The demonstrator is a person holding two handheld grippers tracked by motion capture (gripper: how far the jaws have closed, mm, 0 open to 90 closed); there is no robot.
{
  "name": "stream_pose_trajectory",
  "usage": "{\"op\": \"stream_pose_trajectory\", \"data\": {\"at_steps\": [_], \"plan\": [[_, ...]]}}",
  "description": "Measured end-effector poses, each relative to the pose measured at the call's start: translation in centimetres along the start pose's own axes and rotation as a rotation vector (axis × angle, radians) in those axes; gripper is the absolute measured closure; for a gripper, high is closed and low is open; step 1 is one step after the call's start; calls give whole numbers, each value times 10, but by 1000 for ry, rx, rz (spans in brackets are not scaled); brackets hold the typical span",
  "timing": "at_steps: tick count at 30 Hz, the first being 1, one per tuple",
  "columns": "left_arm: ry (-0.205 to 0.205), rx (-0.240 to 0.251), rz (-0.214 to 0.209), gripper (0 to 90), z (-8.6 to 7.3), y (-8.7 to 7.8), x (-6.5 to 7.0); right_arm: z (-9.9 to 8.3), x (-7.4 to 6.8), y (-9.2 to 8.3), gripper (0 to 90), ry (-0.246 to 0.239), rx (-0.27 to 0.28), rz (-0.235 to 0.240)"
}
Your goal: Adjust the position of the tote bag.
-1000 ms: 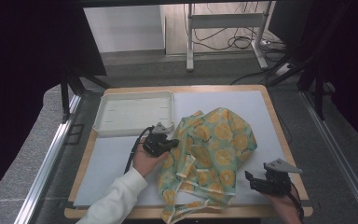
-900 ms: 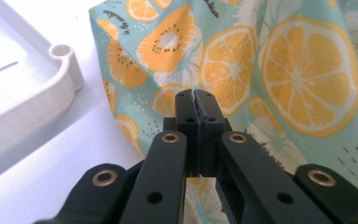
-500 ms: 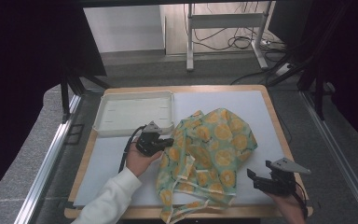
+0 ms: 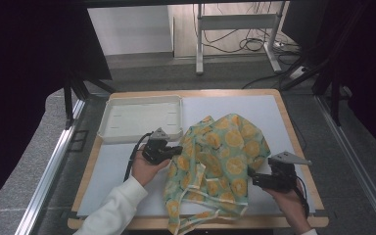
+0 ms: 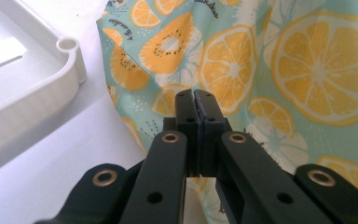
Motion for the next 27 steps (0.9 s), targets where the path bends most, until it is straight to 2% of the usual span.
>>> {"op": "stream_pose_trajectory", "data": {"at_steps": [2, 4, 5, 7, 9, 11, 12, 15, 16, 17, 18, 19, 21, 22, 24, 25, 27], "plan": [[1, -2, -3, 900, -1, 0, -1, 3, -14, 7, 64, 7, -21, 53], [2, -3, -4, 900, -1, 0, -1, 4, -17, 9, 64, -1, -25, 46], [3, -2, -5, 900, -1, 0, -1, 6, -23, 19, 60, -6, -55, -27], [4, -1, -5, 900, -1, 0, -1, 6, -23, 23, 60, -1, -62, -44], [6, 1, -6, 900, -1, -1, 0, 7, -22, 36, 65, 3, -87, -101], [7, 3, -7, 900, -1, -1, 0, 7, -19, 48, 78, 11, -111, -133], [8, 3, -8, 900, -1, -2, -1, 7, -15, 59, 162, 7, -134, -165], [3, 10, -15, 900, 0, -3, -1, 5, -15, 69, 346, -33, -151, -186], [3, 11, -14, 900, 0, -3, -2, 5, -15, 70, 417, -51, -155, -185], [3, 11, -14, 900, 0, -3, -2, 5, -15, 70, 417, -51, -155, -185], [2, 13, -15, 900, 0, -3, -2, 5, -15, 71, 482, -61, -157, -184], [2, 14, -15, 900, 0, -4, -2, 6, -15, 72, 629, -73, -149, -167], [2, 14, -16, 900, 0, -4, -2, 7, -15, 71, 753, -87, -141, -166], [2, 14, -16, 900, 0, -4, -2, 7, -15, 71, 753, -87, -141, -166], [4, 14, -14, 900, 0, -4, -2, 9, -14, 70, 855, -104, -131, -163], [4, 14, -16, 900, -1, -5, -1, 9, -13, 69, 877, -106, -122, -162], [1, 17, -19, 900, -1, -6, 0, 9, -11, 65, 886, -106, -109, -152]]}}
Point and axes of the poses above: each handheld gripper's, and its own axes: y roughly forward along the jaws, z roughly out of its top, x roughly to its right, the point moved 6 cm from there along y, roughly forward along the jaws, and after that the axes turned 13 degrees about -x, right-handed, at the moved point
